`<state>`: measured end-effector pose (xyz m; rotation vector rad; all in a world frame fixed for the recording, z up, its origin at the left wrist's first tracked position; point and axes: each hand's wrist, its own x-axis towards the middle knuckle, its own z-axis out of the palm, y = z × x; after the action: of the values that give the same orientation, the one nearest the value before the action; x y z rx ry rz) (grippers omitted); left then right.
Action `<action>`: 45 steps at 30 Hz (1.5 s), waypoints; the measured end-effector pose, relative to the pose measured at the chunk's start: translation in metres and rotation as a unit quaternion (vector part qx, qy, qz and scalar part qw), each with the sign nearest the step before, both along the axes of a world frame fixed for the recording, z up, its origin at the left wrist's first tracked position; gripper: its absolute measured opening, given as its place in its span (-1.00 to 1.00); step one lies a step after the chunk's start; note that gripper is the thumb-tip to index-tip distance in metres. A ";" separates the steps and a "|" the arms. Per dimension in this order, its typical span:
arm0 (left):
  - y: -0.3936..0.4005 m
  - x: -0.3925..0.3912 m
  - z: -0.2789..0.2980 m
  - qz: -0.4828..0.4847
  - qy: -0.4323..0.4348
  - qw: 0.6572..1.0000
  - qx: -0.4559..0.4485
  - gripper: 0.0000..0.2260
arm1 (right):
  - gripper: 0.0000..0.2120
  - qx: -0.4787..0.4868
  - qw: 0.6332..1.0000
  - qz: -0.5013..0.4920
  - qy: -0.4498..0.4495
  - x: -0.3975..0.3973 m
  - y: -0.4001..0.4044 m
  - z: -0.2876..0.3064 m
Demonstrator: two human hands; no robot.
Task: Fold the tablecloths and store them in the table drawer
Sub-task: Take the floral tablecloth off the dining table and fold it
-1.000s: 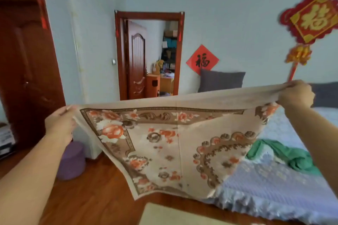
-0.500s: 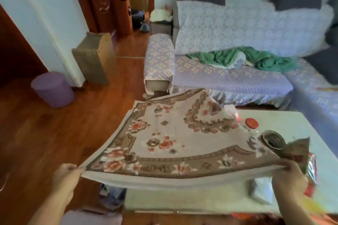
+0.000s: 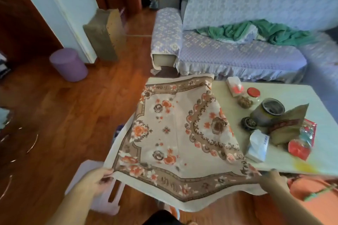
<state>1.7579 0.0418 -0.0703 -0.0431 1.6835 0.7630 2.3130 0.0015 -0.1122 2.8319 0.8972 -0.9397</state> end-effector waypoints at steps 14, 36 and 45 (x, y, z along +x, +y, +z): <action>-0.011 0.098 0.087 -0.173 -0.060 0.951 0.248 -0.83 | -0.58 0.376 0.822 0.403 0.140 -0.306 0.013 0.103; 0.117 0.067 0.088 -0.570 0.137 0.578 0.568 -0.77 | -0.51 0.437 0.862 0.247 0.074 -0.305 0.067 0.161; 0.120 0.068 0.084 -0.570 0.102 0.623 0.526 -0.91 | -0.81 0.345 0.889 0.279 0.109 -0.306 0.067 0.160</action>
<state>1.8261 0.1613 0.0138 1.8224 0.8518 0.5948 2.0068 0.0690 0.0480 2.6348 2.3160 -0.9947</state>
